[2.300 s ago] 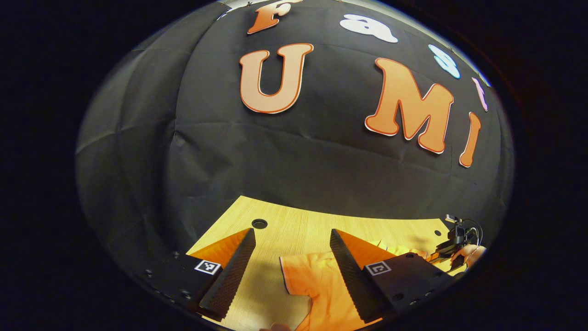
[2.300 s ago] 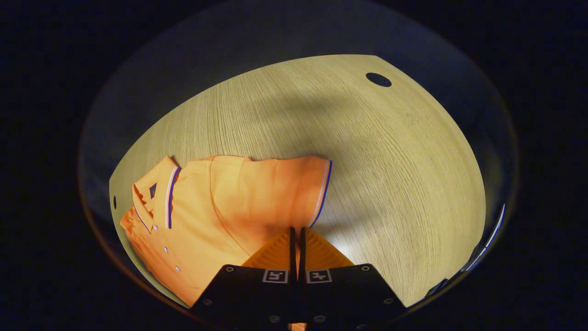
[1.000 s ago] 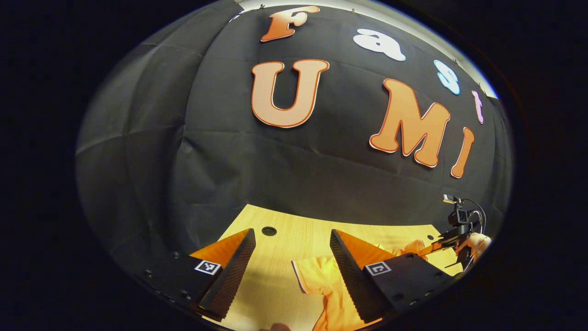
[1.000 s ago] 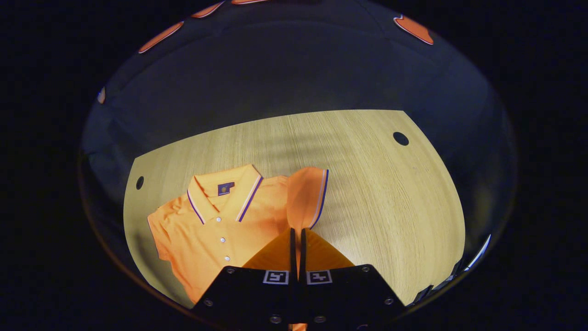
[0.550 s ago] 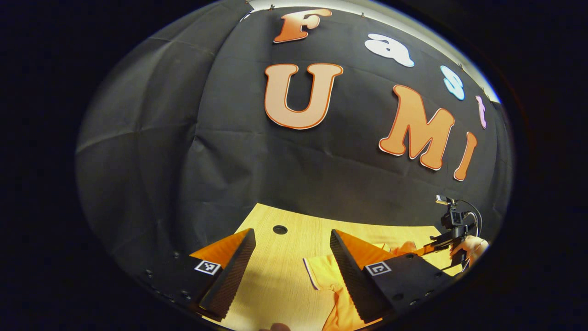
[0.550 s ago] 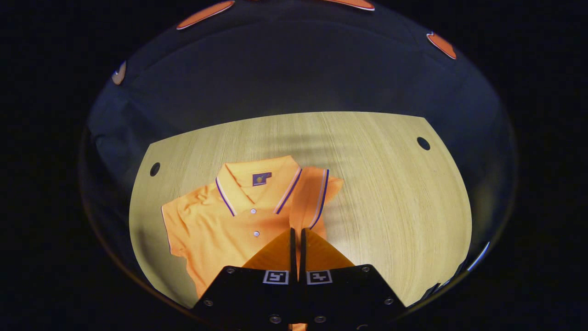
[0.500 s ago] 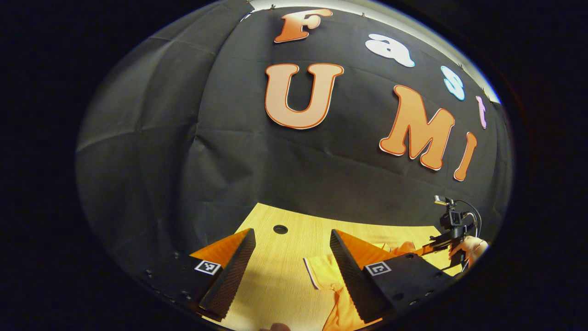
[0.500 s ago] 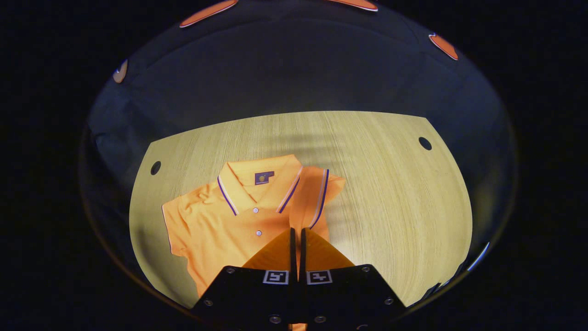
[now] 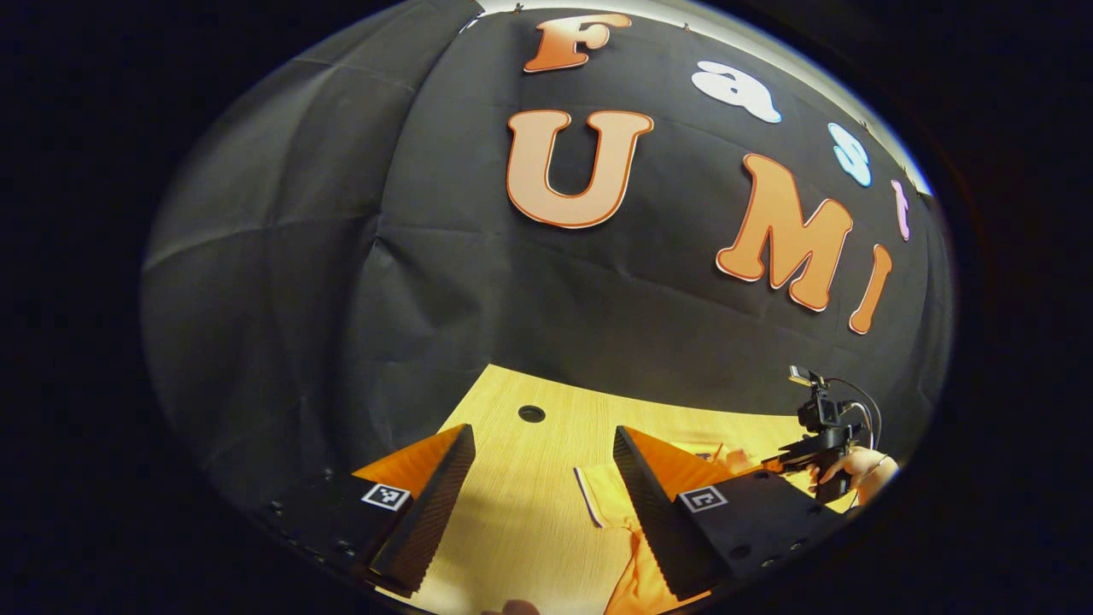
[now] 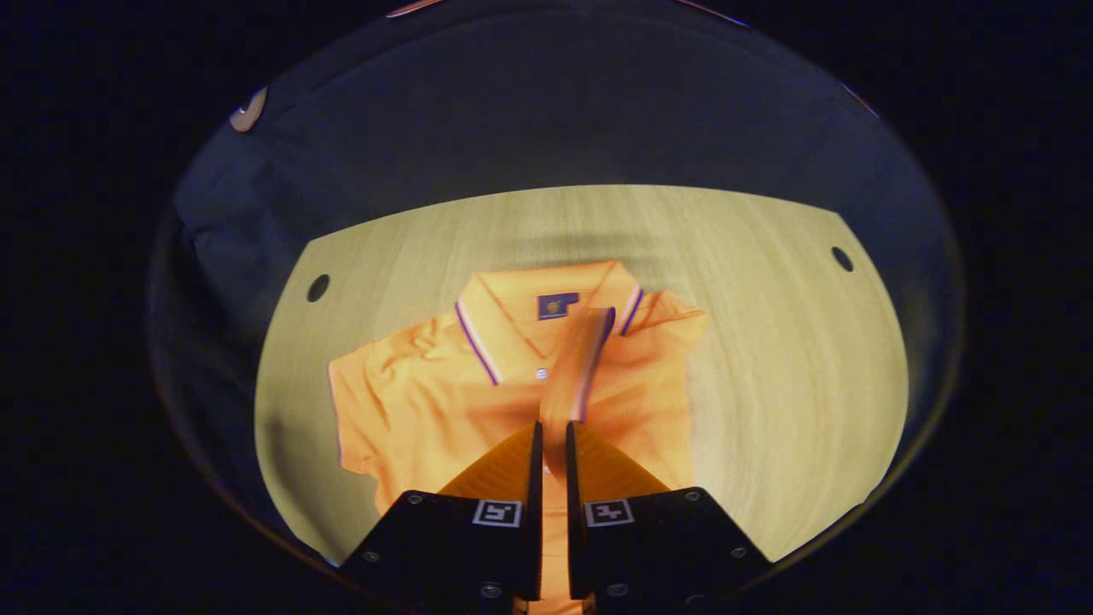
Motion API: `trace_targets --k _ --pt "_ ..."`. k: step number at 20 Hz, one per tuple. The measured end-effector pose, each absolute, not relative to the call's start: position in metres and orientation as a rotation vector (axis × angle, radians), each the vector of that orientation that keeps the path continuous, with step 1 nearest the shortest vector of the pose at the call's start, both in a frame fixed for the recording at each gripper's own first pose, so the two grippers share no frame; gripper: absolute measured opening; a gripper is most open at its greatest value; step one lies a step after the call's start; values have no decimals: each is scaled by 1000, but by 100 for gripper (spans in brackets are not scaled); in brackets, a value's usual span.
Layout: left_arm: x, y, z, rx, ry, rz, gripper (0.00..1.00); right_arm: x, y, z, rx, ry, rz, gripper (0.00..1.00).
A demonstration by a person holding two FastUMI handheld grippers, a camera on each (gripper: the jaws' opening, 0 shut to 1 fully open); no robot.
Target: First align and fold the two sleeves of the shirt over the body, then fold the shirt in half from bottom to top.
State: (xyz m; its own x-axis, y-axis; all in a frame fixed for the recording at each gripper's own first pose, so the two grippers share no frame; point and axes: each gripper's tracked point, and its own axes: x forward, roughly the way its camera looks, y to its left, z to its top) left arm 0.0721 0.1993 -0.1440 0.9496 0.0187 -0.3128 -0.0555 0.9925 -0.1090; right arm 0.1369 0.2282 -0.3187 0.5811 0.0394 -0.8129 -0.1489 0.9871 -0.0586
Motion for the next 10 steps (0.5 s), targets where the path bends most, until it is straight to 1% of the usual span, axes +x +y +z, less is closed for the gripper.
trace_targets --k 2,3,5,6,7,10 --pt "74 193 -147 -118 331 30 98 135 239 -319 -110 938 148 22" --pt "76 189 -147 -120 337 21 98 134 240 -318 -106 938 156 52" --pt "80 178 -152 -121 358 2 98 133 237 -315 -123 931 163 72" --pt "84 171 -157 -123 379 -9 98 133 235 -312 -131 923 164 88" --pt "86 163 -162 -129 405 -25 98 134 233 -306 -130 907 167 99" --pt "103 136 -179 -165 482 -80 98 134 230 -282 -111 844 179 99"
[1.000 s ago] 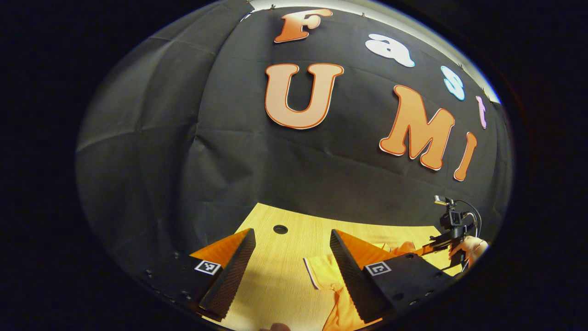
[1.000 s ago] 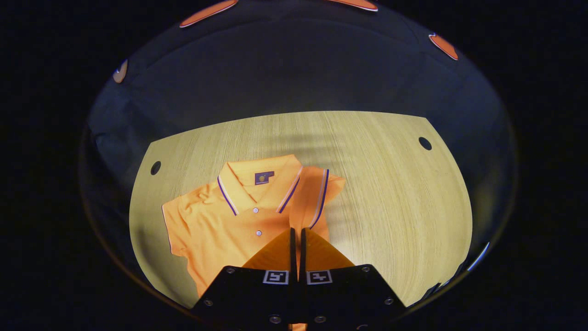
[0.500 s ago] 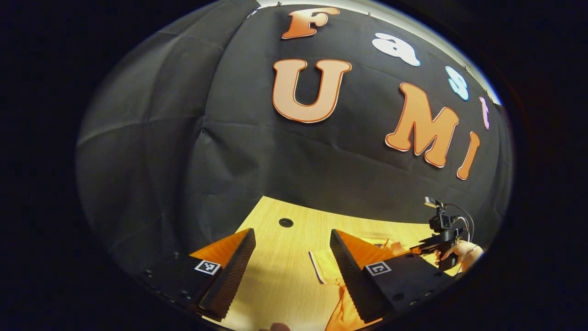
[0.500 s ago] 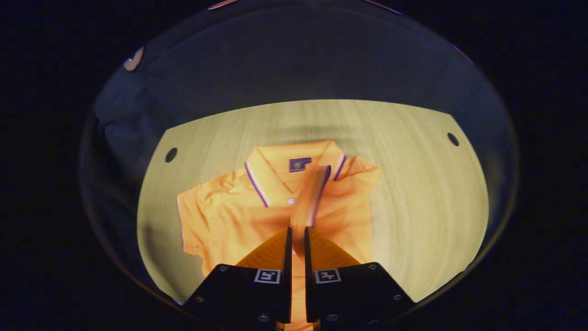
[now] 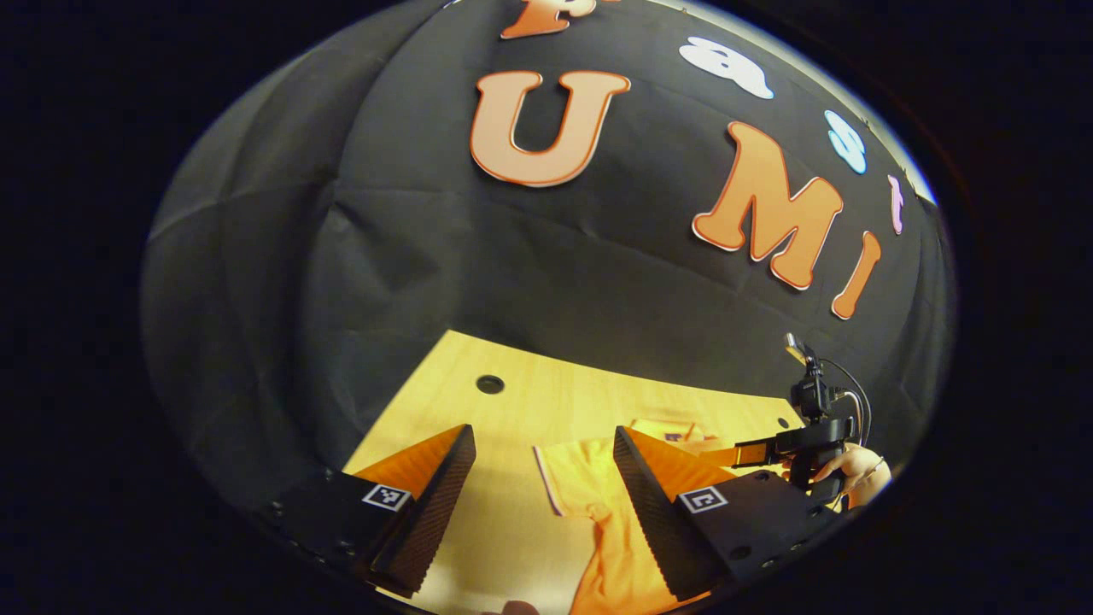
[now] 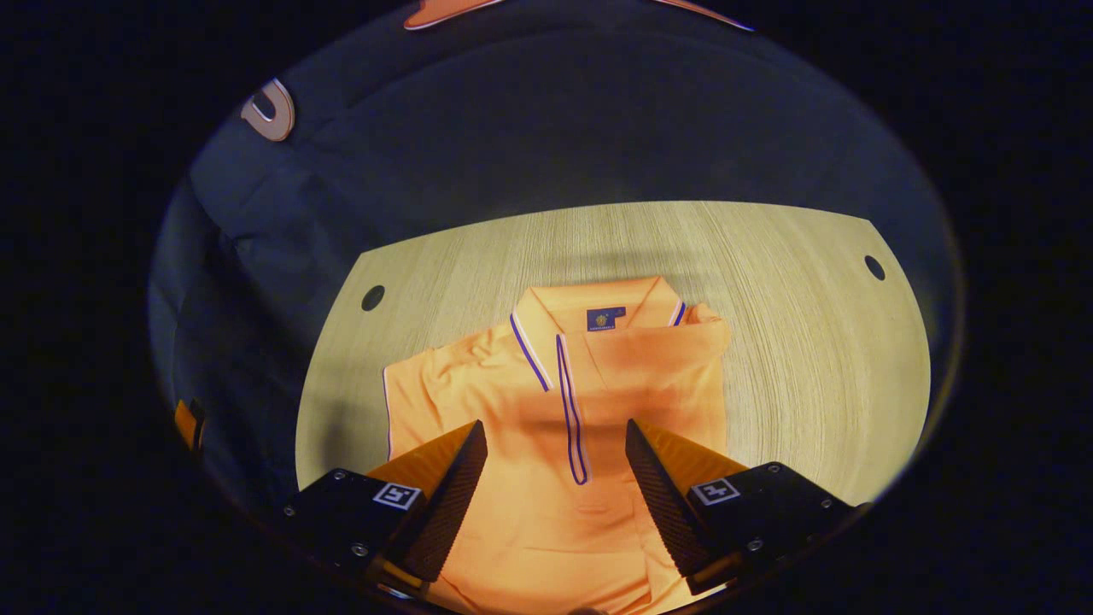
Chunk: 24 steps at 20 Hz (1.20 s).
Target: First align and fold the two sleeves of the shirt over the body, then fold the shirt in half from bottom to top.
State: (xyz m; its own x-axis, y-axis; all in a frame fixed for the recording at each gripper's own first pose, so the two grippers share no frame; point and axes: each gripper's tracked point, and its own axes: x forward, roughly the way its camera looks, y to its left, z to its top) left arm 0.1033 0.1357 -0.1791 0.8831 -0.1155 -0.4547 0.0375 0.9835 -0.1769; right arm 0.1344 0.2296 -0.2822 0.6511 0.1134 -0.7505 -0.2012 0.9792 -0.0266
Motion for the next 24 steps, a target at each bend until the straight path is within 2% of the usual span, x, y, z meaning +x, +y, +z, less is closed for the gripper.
trace_targets --k 6,10,11,15,24 --pt "130 96 -242 -218 711 -116 98 125 216 -235 -130 747 235 99" --pt "148 83 -285 -246 877 -69 94 119 201 -211 -119 711 262 99" --pt "153 80 -292 -244 909 -60 98 118 197 -205 -117 704 274 99" --pt "174 77 -325 -168 980 -59 98 111 176 -185 -109 673 292 99" --pt "175 94 -409 -62 1211 97 98 92 144 -165 2 668 337 99"
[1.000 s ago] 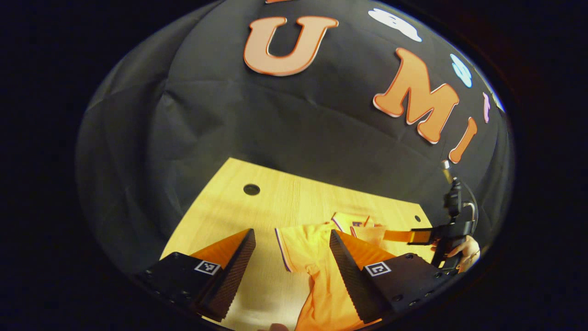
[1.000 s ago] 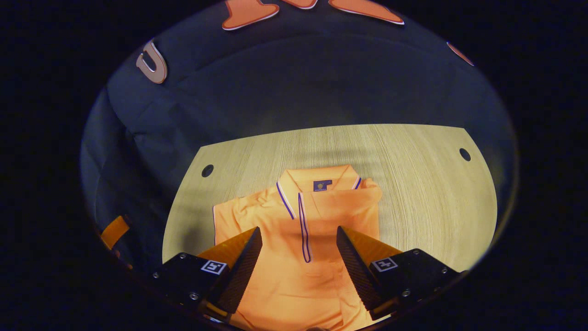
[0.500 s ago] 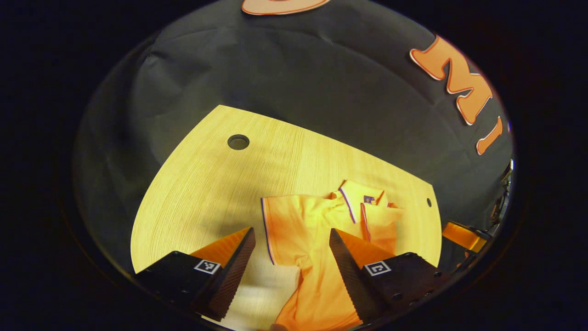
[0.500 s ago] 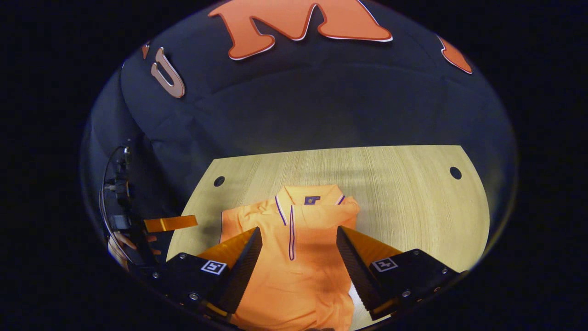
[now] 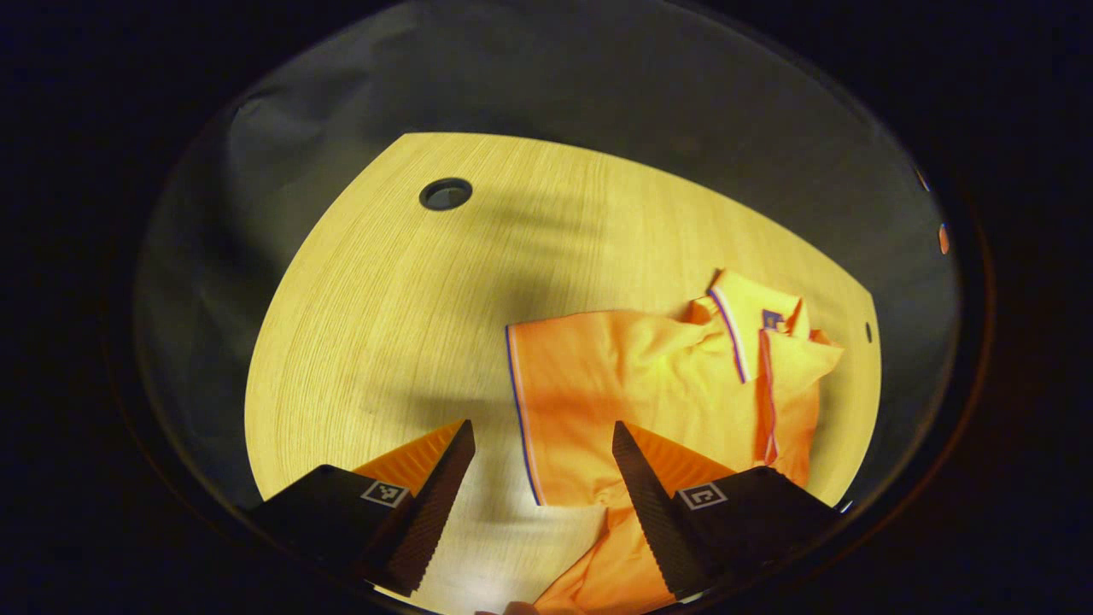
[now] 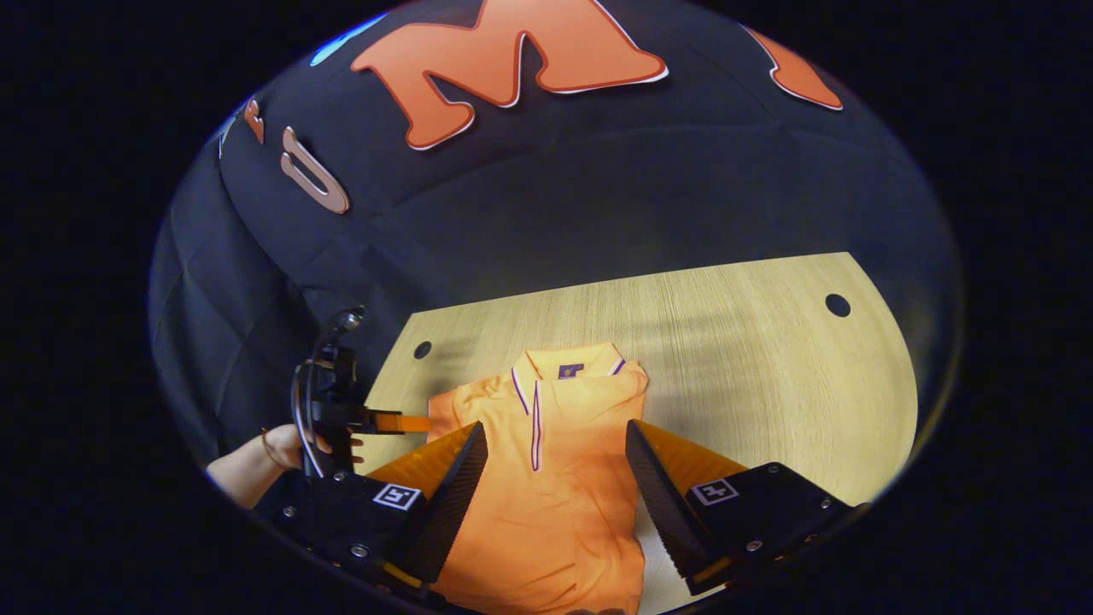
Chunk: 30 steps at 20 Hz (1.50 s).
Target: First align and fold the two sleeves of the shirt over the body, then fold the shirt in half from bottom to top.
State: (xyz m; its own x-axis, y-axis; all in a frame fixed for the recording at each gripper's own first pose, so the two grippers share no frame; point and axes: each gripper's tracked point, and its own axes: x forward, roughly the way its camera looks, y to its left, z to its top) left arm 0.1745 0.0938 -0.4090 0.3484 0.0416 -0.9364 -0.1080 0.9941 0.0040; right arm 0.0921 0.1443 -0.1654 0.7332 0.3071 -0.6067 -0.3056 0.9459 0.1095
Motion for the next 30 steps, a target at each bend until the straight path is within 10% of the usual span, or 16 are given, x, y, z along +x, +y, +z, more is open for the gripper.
trace_targets --k 8,14,30 --pt "165 88 -441 7 1286 159 89 96 116 -160 32 665 322 99" --pt "172 62 -435 32 1251 128 2 96 105 -164 43 681 328 99" --pt "170 -11 -333 49 1080 -31 1 83 86 -151 52 652 364 99"
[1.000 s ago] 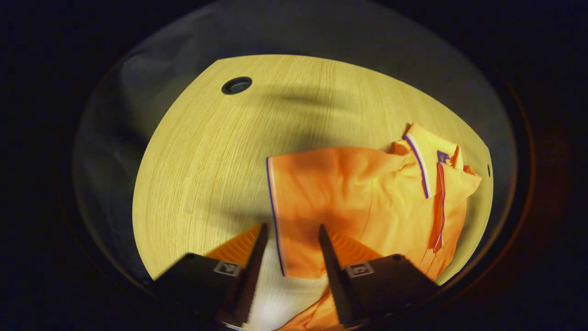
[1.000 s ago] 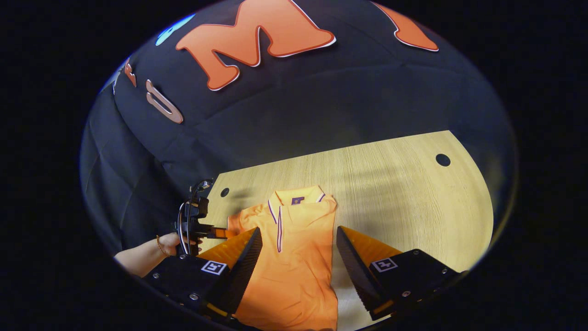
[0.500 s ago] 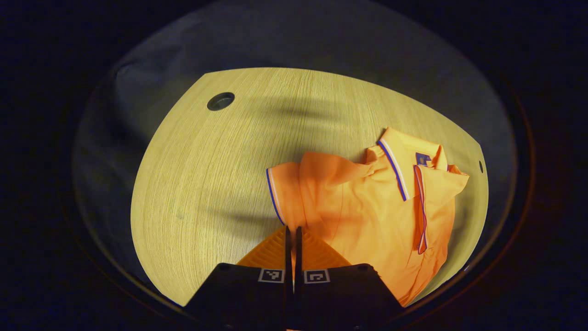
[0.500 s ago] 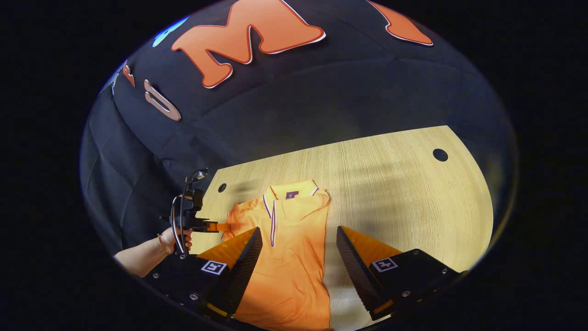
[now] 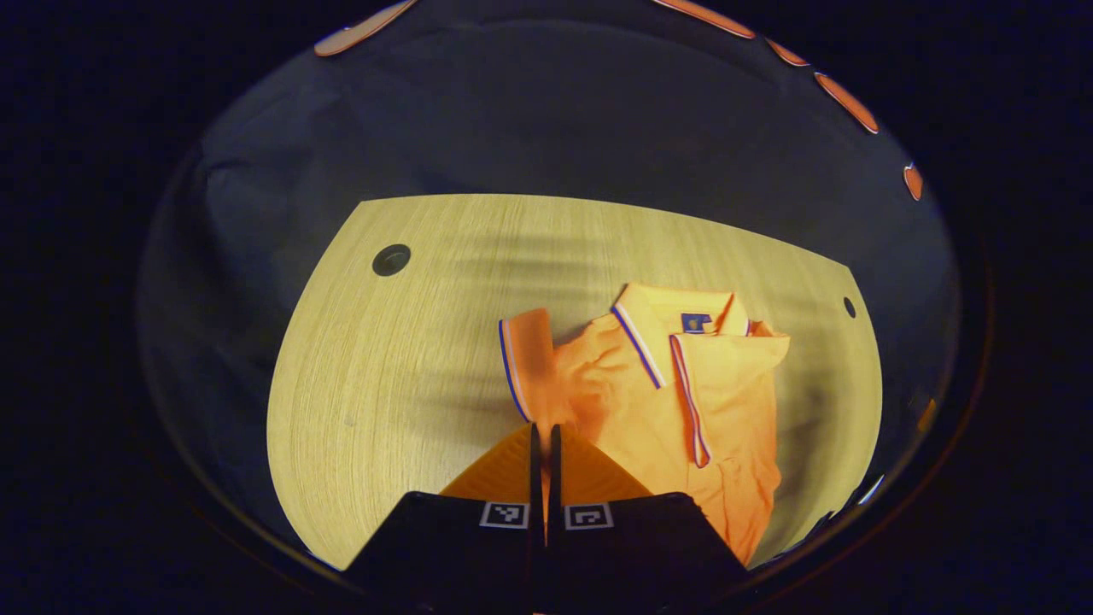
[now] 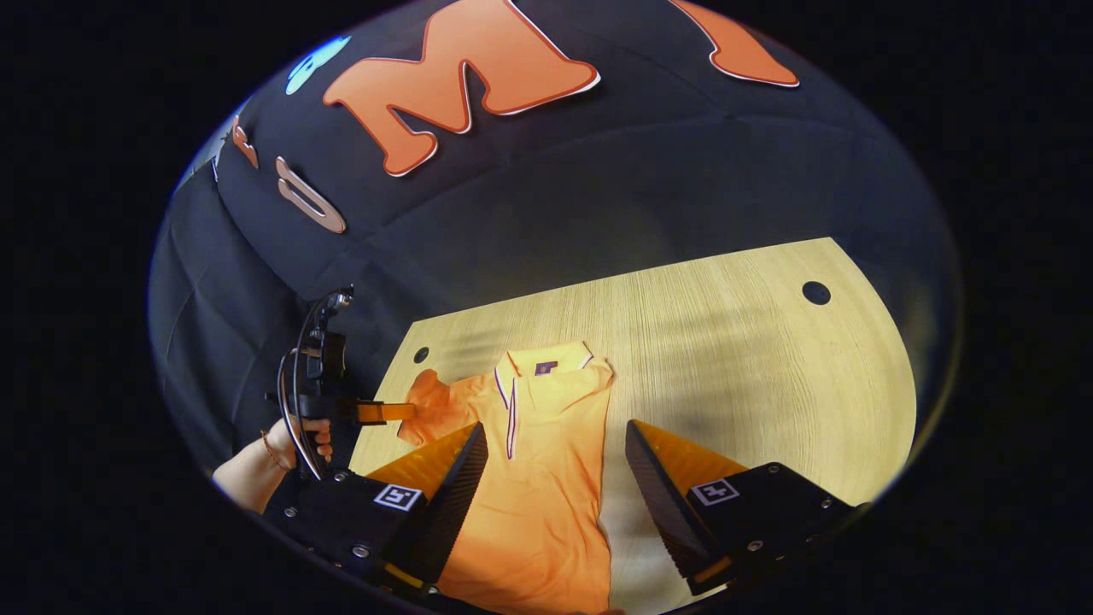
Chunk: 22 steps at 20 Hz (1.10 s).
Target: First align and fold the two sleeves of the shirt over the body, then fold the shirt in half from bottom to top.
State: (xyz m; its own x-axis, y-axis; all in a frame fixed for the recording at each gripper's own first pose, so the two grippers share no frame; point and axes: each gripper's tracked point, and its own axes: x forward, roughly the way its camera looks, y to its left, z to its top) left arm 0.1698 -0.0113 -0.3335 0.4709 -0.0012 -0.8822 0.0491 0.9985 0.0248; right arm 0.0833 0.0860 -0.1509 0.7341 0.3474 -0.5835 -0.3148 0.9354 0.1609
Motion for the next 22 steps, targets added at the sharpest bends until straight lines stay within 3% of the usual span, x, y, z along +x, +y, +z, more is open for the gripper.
trace_targets --k 16,22 --pt "147 -147 -359 74 1130 -225 1 58 38 -154 65 656 333 98" --pt "140 -170 -386 46 1184 -215 1 55 25 -161 60 669 313 98"
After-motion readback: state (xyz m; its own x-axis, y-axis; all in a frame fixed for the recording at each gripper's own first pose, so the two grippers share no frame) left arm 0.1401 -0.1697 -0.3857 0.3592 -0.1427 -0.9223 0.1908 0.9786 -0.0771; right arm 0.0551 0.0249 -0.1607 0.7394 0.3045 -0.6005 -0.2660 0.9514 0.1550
